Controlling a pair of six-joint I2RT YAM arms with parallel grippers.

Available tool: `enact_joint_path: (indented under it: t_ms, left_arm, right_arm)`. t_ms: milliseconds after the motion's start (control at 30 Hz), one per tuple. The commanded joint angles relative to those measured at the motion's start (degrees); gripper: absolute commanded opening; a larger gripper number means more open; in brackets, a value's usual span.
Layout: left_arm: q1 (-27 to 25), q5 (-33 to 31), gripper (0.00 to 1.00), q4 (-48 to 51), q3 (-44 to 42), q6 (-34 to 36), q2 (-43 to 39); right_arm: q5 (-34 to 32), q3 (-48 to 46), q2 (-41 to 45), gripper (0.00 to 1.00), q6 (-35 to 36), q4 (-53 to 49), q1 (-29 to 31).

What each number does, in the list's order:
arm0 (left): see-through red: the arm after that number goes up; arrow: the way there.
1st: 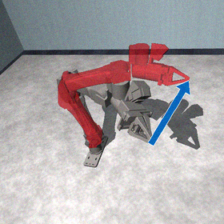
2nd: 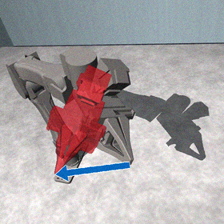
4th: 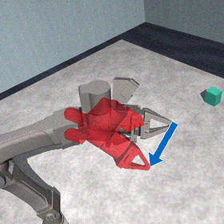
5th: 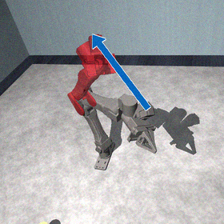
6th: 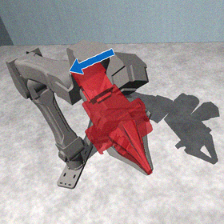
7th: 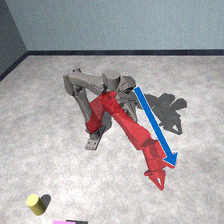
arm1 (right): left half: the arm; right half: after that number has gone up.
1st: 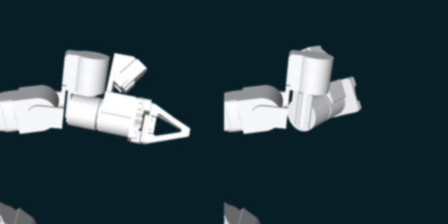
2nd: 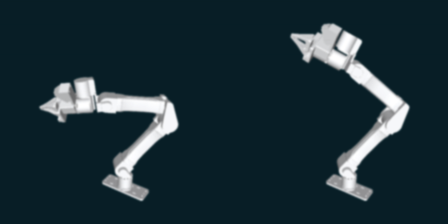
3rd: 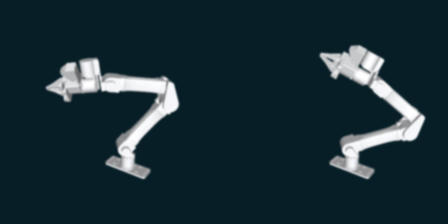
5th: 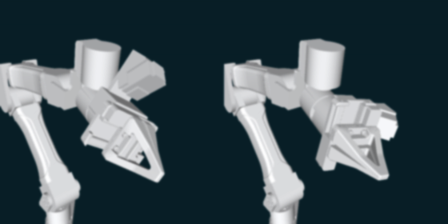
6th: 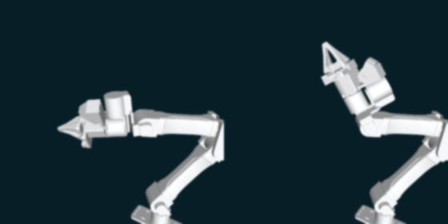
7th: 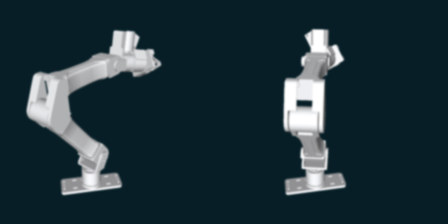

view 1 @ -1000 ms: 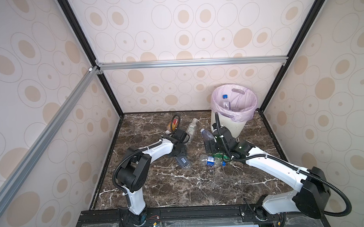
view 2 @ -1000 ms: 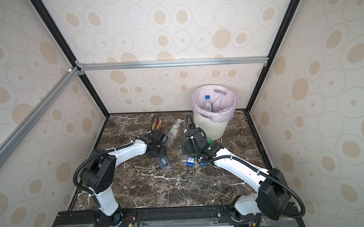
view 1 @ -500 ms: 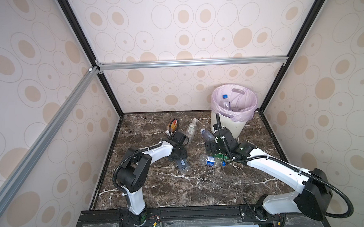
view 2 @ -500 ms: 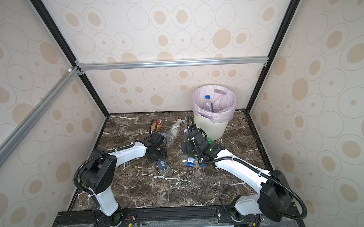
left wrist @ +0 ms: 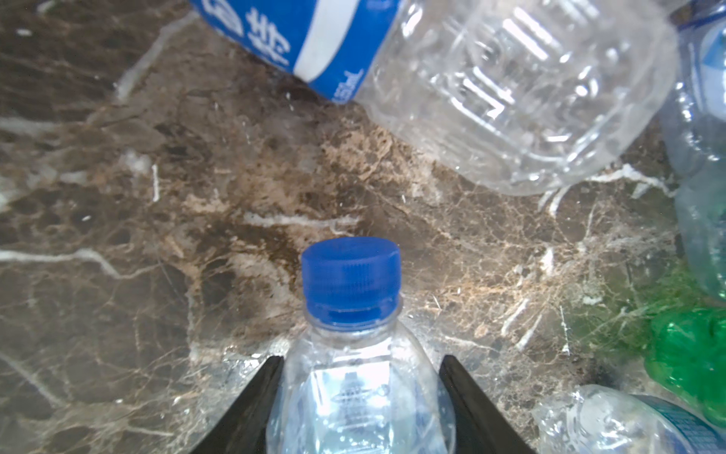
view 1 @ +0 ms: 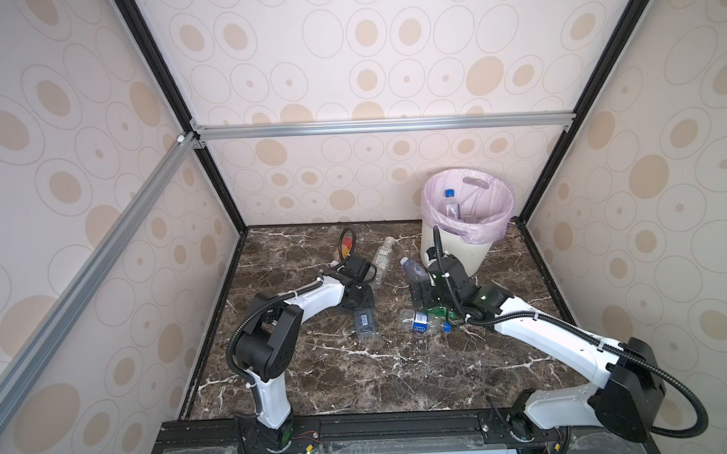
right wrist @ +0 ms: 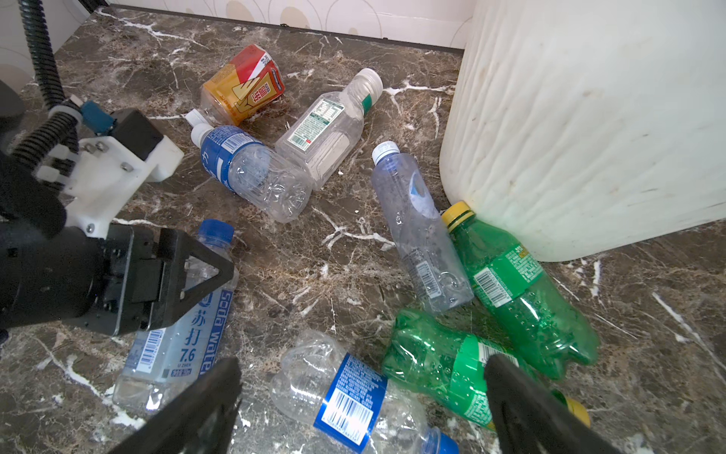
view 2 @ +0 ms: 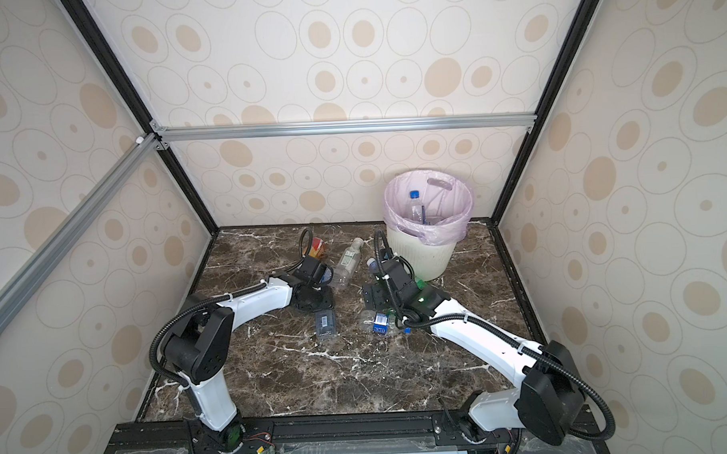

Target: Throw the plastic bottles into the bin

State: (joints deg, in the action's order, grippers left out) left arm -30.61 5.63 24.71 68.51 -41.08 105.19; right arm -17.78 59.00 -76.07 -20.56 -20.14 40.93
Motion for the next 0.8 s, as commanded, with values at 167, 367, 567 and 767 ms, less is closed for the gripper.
enact_joint_path:
  t_ms: [167,367,567,767]
  left_arm:
    - [0.29,0.61,0.54,-0.92,-0.30,3.35,-0.53]
    - [1.53,8.01,0.52,-6.27,-0.14,2.27,-3.36]
    - [3.36,13.16,0.51,-10.59,1.22,-1.59,-6.08]
    - [5.15,16.39,0.52,-13.82,3.06,-5.60,-8.41]
  right_arm:
    - [0.97,1.82,-1.70,1.00,-1.36,-0.46,0.48]
    - [2.90,3.03,-1.89,1.00,-2.53,-1.18,0.46]
    - [7.01,3.45,-0.77,1.00,-4.58,-0.03,0.40]
    - [11.13,3.13,-0.70,1.00,-4.89,2.96,0.46]
